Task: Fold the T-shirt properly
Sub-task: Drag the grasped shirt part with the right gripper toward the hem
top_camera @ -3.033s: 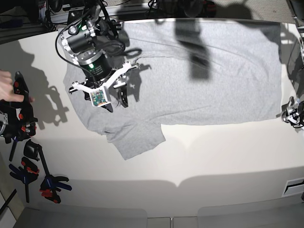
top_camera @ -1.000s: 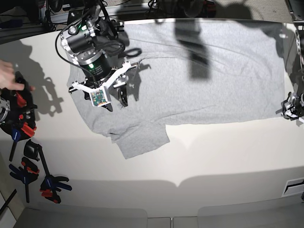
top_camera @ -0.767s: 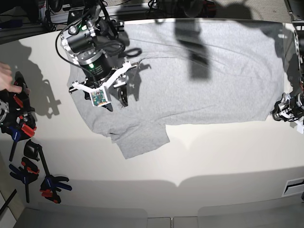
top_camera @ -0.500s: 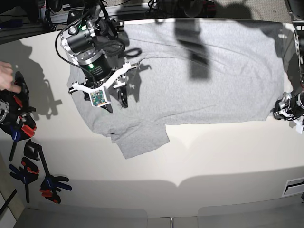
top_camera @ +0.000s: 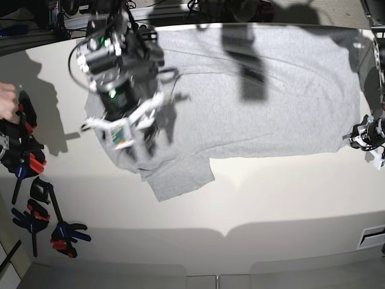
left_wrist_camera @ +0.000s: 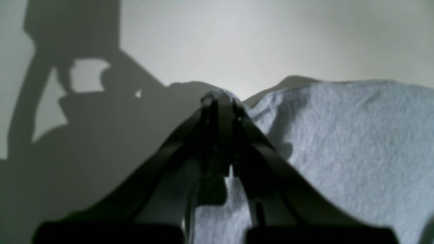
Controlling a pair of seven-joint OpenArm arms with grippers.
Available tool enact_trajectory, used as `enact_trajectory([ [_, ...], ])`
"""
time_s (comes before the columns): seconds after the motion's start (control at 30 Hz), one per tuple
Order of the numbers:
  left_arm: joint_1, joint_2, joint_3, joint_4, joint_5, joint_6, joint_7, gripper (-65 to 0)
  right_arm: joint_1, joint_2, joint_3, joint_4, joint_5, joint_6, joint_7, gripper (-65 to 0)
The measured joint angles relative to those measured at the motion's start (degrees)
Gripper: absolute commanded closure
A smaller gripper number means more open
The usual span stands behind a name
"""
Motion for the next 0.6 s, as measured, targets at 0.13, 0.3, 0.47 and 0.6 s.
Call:
enact_trajectory([
  [0.13,0.20,0.07,0.07,1.55,0.13,0.04,0.72,0.0,8.17,0.04,0.31,-11.96,-2.56,-1.14,-0.59,-15.6],
  [0.3,0.24,0.04,0.17,2.01,-0.04,0.11,1.33,0.0,18.47,-0.07,0.22,-31.71,-4.61,-0.50,0.02,-20.3],
  [0.47,0.22,0.13,0.17,2.03,-0.22,0.11,1.29,0.0,31.12,0.22,0.22,-55.15,-4.96,3.98,4.39,-31.7],
  [0.6,0.31,0.15,0.17,2.05,-0.20,0.09,1.27,0.0,38.84,0.09,0.22,-72.70,-6.34,4.17,7.43,-31.7],
])
